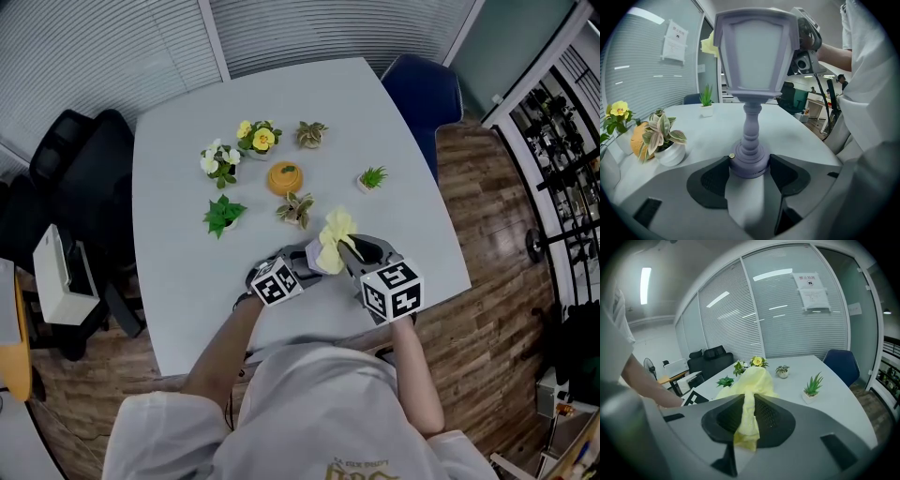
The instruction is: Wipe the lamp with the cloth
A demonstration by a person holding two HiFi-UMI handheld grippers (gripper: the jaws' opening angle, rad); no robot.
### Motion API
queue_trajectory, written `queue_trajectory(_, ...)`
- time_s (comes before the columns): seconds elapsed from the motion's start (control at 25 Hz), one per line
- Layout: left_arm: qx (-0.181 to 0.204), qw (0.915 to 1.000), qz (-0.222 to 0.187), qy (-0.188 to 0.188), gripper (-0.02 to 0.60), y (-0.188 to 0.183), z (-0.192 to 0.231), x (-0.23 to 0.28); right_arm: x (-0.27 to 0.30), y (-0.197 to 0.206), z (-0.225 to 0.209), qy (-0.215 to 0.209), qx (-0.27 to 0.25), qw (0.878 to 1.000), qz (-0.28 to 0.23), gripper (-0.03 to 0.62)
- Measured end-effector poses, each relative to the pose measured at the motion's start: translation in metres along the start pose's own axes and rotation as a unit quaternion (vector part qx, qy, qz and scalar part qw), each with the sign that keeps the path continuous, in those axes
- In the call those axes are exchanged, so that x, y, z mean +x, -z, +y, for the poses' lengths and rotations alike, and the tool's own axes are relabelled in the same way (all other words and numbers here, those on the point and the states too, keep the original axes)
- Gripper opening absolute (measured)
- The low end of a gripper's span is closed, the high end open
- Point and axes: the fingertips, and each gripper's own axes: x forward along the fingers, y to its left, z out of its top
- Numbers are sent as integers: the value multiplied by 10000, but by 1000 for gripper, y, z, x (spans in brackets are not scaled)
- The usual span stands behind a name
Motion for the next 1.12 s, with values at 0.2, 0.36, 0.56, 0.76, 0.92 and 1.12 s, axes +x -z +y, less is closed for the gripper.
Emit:
queue_trajectory(0.2, 3, 10000, 7, -13, 279, 0, 1, 1, -9, 6, 4, 91, -138, 9999, 46, 69)
queue_trajectory(0.36, -15, 10000, 23, 0, 279, 0, 0, 1, -16, 11, 8, 153, -188, 9997, 29, 69)
queue_trajectory(0.56, -5, 10000, 24, -9, 279, 1, 1, 1, -19, 14, 15, 196, -290, 9994, 28, 69)
queue_trajectory(0.76, -26, 10000, 35, -12, 279, 0, 0, 1, -23, 17, 20, 212, -498, 9985, 98, 69)
queue_trajectory(0.92, -11, 10000, 41, -9, 279, 0, 0, 0, -23, 17, 25, 211, -722, 9970, 154, 69)
queue_trajectory(1.12, -1, 10000, 30, -34, 279, -1, 0, -1, -24, 17, 33, 169, -1010, 9945, 224, 69)
